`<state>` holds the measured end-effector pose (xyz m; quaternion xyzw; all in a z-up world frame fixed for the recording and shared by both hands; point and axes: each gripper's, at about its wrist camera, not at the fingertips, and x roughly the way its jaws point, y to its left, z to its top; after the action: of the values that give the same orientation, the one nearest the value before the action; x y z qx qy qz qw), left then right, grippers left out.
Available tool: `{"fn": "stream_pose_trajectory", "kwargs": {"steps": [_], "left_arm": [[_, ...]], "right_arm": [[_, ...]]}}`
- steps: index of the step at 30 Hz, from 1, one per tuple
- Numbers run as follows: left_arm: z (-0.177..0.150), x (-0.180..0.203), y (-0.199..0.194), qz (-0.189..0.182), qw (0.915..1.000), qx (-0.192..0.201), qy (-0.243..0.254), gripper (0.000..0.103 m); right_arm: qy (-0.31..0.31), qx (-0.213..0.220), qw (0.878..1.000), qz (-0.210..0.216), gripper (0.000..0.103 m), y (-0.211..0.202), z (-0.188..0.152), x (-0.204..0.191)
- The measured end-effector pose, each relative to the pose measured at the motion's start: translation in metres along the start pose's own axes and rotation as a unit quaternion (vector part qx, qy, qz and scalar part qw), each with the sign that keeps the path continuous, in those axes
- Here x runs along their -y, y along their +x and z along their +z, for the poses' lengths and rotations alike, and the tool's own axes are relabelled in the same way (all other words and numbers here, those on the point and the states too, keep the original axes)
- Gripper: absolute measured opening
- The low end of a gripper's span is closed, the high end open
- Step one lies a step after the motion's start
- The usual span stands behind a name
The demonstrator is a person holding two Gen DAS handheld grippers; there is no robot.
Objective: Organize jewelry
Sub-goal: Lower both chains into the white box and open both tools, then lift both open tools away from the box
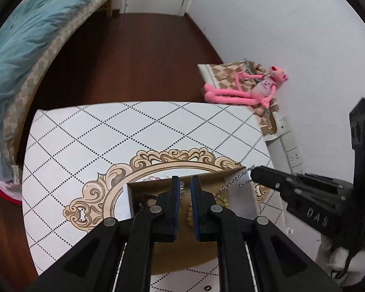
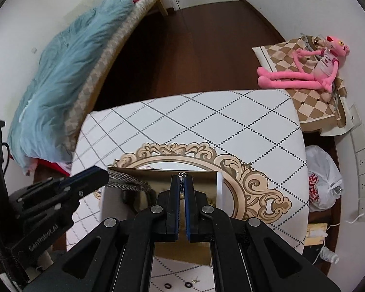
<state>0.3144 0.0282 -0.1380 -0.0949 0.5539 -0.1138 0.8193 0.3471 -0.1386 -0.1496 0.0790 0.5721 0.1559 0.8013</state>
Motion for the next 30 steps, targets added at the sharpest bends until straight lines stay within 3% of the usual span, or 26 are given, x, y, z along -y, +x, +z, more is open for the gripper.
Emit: {"fn": "stream_pose_trajectory", "kwargs": {"steps": [2,4,6,7,8,9,10,12,13,15,16,18,22,24,30], "left_arm": [[0.002,-0.004,0.005,0.010,0.9998,-0.009,-0.012,0.011],[0.004,-0.006,0.006,0.034,0.9993,-0.009,-0.013,0.029],[0.004,-0.010,0.001,0.048,0.9987,0.008,-0.015,0.074],[0.004,-0.012,-0.003,0.054,0.9983,0.015,-0.017,0.077],[0.003,-0.014,-0.006,0.059,0.9979,0.021,-0.017,0.078],[0.004,-0.016,-0.008,0.064,0.9975,0.023,-0.018,0.078],[0.003,-0.018,-0.009,0.073,0.9969,0.023,-0.020,0.078],[0.001,-0.023,-0.013,0.088,0.9955,0.028,-0.021,0.080],[-0.002,-0.025,-0.016,0.098,0.9944,0.033,-0.022,0.084],[-0.007,-0.027,-0.021,0.121,0.9916,0.042,-0.019,0.102],[-0.010,-0.028,-0.022,0.131,0.9902,0.046,-0.017,0.103],[-0.020,-0.029,-0.024,0.158,0.9858,0.056,-0.015,0.103],[-0.040,-0.030,-0.021,0.179,0.9820,0.057,-0.016,0.103],[-0.050,-0.031,-0.018,0.186,0.9812,0.050,-0.017,0.103],[-0.072,-0.028,-0.016,0.186,0.9816,0.038,-0.020,0.103]], "right_arm": [[-0.002,-0.009,1.000,-0.002,0.004,0.008,0.002,0.000],[0.002,-0.020,1.000,-0.005,0.004,0.013,0.005,0.002],[0.005,-0.042,0.999,0.004,0.007,0.020,0.006,0.003],[0.006,-0.046,0.999,0.002,0.010,0.021,0.006,0.004],[0.005,-0.049,0.999,-0.002,0.021,0.022,0.005,0.004],[0.005,-0.051,0.999,-0.004,0.039,0.022,0.004,0.005],[0.006,-0.051,0.999,-0.004,0.047,0.022,0.004,0.006],[0.005,-0.051,0.999,-0.008,0.053,0.019,0.003,0.007],[0.005,-0.049,0.999,-0.013,0.053,0.017,0.002,0.007],[-0.004,-0.040,0.999,-0.031,0.056,0.010,-0.001,0.004],[-0.008,-0.038,0.998,-0.042,0.060,0.009,-0.002,0.004],[-0.019,-0.029,0.997,-0.073,0.085,0.005,-0.010,0.000],[-0.029,-0.033,0.993,-0.109,0.091,0.009,-0.029,-0.002],[-0.028,-0.039,0.992,-0.118,0.101,0.014,-0.043,-0.001],[-0.031,-0.036,0.990,-0.134,0.101,0.017,-0.069,-0.003]]}}
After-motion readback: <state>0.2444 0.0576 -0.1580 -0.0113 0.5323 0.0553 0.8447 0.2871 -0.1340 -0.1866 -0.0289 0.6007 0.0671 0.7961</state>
